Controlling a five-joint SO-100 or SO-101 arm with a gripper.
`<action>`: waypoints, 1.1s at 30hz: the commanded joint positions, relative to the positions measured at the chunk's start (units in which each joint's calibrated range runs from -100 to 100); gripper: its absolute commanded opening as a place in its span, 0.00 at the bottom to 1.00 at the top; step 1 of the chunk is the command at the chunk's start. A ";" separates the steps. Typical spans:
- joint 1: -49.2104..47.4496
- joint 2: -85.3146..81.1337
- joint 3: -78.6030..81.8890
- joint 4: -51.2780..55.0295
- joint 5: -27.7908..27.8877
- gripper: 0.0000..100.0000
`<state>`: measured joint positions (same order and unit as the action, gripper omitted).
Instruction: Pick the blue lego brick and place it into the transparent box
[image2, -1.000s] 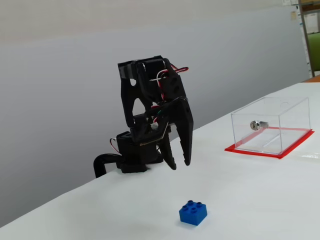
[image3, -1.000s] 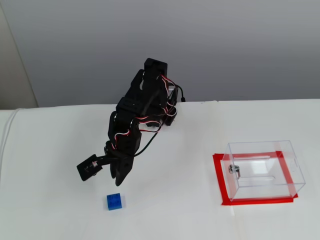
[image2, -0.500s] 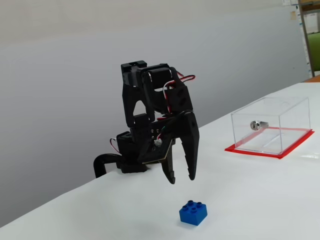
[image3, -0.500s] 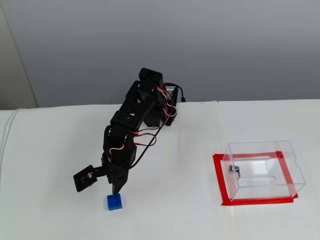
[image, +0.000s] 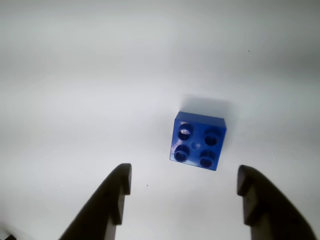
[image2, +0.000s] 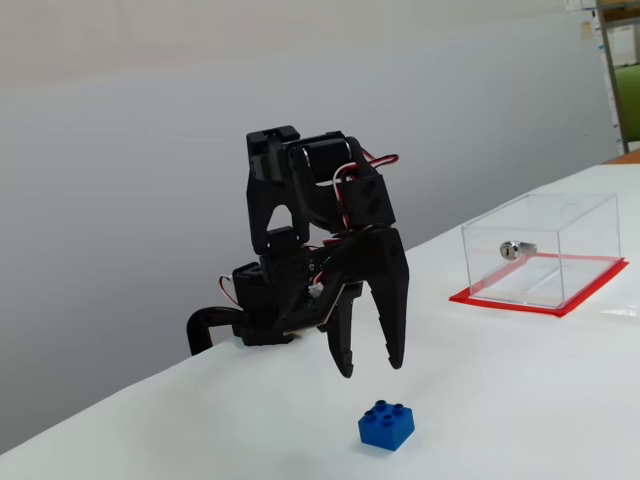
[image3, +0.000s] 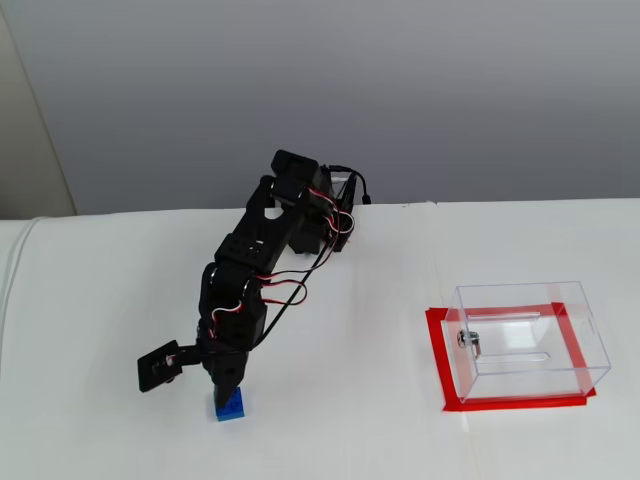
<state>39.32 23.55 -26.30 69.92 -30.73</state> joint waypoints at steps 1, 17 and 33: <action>0.20 -0.09 -7.69 -0.73 -0.90 0.24; -0.83 7.72 -9.05 -0.38 -2.15 0.24; -1.79 12.55 -9.05 0.40 -2.05 0.24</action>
<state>37.93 36.66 -31.95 70.18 -32.83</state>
